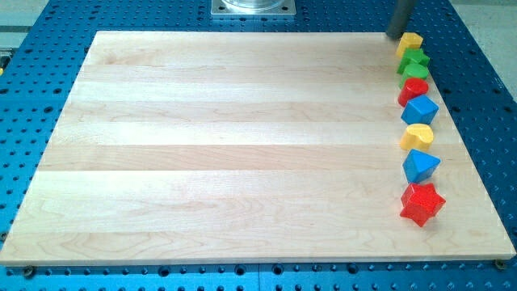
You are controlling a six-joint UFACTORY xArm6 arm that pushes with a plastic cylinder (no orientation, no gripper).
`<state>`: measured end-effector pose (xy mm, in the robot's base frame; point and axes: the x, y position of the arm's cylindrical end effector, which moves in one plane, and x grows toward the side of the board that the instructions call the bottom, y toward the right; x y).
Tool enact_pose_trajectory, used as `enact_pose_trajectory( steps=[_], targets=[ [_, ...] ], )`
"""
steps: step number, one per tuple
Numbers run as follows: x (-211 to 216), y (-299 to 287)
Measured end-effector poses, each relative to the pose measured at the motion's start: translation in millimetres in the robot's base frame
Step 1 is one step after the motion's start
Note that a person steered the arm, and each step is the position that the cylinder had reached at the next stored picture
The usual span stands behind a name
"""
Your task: Adjust the blocks vertically
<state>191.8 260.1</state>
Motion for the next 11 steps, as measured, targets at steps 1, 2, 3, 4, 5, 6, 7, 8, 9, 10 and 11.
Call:
enact_pose_trajectory(
  steps=[1, 2, 3, 4, 5, 6, 7, 8, 9, 10, 11],
  targets=[
    [0.0, -40.5],
    [48.1, -91.6],
    [118.6, -99.1],
    [133.0, -99.0],
    [133.0, -99.0],
    [142.8, -99.6],
    [182.1, -99.6],
    [185.2, -99.6],
    [185.2, -99.6],
    [198.4, -99.6],
    [240.2, -99.6]
  ],
)
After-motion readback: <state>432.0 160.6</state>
